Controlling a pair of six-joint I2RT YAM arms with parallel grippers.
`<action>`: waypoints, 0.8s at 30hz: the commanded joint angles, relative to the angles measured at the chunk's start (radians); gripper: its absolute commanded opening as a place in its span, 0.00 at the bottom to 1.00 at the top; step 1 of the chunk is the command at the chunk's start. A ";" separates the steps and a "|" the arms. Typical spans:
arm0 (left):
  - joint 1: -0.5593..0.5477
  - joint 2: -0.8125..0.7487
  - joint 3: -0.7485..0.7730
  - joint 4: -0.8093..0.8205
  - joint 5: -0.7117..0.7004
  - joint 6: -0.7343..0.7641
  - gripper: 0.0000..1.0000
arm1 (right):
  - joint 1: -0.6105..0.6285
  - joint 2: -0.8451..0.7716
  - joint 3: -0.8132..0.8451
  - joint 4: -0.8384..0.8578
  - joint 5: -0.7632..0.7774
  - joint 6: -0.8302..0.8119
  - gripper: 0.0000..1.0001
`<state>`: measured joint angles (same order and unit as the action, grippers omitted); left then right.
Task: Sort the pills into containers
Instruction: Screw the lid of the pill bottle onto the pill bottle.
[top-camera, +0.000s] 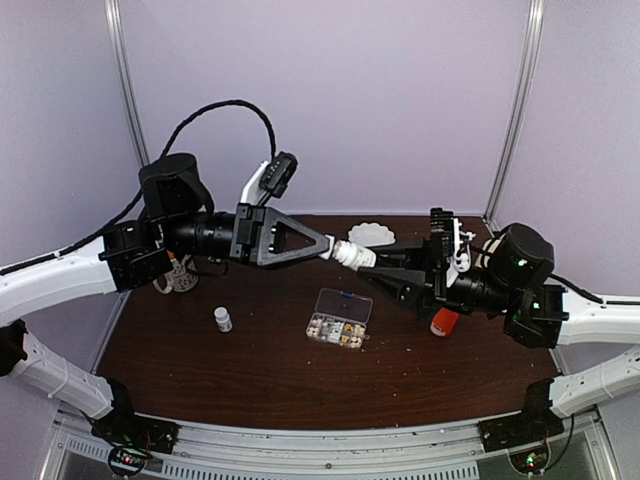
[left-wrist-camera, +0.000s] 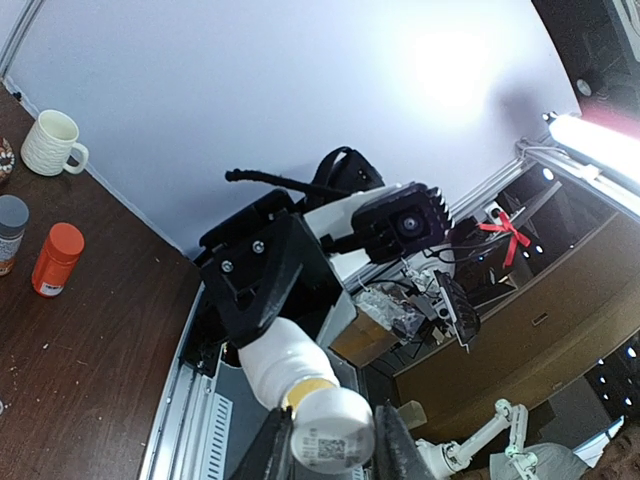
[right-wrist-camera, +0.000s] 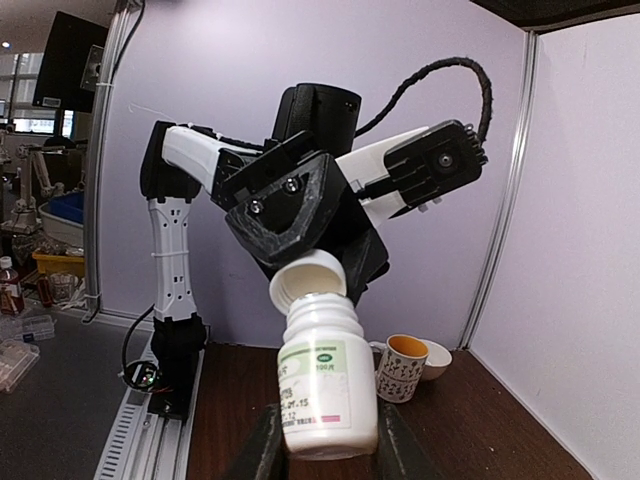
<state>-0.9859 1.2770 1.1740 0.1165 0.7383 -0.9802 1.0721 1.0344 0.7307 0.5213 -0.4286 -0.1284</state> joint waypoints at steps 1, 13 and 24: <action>-0.007 -0.006 -0.014 0.060 0.010 -0.009 0.15 | 0.012 0.001 0.030 0.013 -0.002 -0.006 0.00; -0.008 -0.022 -0.026 0.051 -0.004 -0.005 0.15 | 0.011 -0.025 -0.009 0.077 -0.048 0.000 0.00; -0.007 -0.025 -0.060 0.145 0.010 -0.057 0.15 | 0.031 0.039 0.055 -0.019 -0.048 -0.037 0.00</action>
<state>-0.9894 1.2694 1.1316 0.1581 0.7380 -1.0058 1.0885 1.0576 0.7490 0.5316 -0.4721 -0.1368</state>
